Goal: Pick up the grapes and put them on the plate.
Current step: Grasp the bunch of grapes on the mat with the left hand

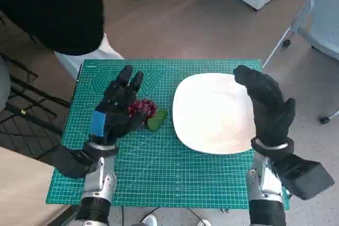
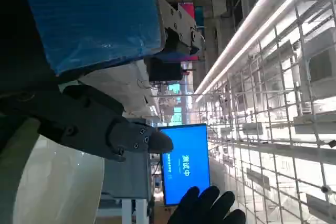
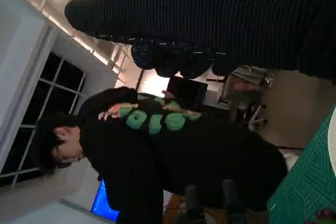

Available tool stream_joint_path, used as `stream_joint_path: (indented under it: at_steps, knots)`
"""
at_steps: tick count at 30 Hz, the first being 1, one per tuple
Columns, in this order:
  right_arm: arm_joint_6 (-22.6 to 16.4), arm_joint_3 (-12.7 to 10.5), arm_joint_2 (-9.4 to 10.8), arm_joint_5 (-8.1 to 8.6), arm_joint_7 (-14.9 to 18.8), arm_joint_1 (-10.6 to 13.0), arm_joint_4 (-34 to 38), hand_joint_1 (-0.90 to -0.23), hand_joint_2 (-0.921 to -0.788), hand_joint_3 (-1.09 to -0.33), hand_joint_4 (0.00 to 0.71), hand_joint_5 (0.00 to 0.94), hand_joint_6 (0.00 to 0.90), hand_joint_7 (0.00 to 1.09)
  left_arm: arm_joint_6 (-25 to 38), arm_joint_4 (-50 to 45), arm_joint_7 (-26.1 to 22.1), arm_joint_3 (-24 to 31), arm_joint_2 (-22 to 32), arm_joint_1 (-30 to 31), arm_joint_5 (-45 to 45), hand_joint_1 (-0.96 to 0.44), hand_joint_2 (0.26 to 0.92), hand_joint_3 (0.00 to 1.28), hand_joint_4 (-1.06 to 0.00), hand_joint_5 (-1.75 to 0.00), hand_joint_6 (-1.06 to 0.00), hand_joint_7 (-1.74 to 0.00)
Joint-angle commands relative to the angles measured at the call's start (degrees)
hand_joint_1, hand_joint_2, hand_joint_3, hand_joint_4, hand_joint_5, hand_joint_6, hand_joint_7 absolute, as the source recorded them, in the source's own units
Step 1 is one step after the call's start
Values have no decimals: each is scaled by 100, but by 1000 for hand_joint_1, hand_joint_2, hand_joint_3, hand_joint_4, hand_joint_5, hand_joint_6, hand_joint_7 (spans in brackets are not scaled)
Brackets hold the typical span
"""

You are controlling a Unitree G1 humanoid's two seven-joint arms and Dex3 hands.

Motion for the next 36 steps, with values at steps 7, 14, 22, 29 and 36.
stream_joint_path:
  at_steps: [7, 14, 22, 29, 36]
  knots:
    - [47, 28, -5, -55, 26, -3, 24, -685, -921, -700, 368, 0, 30, 492, -107, 7, 44, -11, 48, -62, 112, -346, 921, 208, -327, -1, -408, -5]
    - [67, 51, 2, -87, -9, 28, -44, -684, -921, -702, 367, 0, 27, 496, -35, -68, 39, -48, 20, -26, 83, -349, 921, 221, -327, 0, -407, -3]
    - [50, 80, 17, -140, -38, 68, -67, -683, -921, -705, 366, 0, 23, 502, 176, -280, -84, -115, -33, 81, -101, -344, 921, 224, -329, -1, -406, -3]
    - [7, 110, 55, -209, -45, 72, -2, -691, -921, -705, 366, 0, 20, 508, 319, -429, -203, -122, -89, 164, -217, -347, 921, 237, -329, -1, -405, -2]
    - [-4, 111, 66, -221, -33, 67, 22, -692, -921, -708, 365, 0, 16, 514, 360, -487, -227, -116, -108, 193, -236, -348, 921, 245, -331, -2, -405, -2]
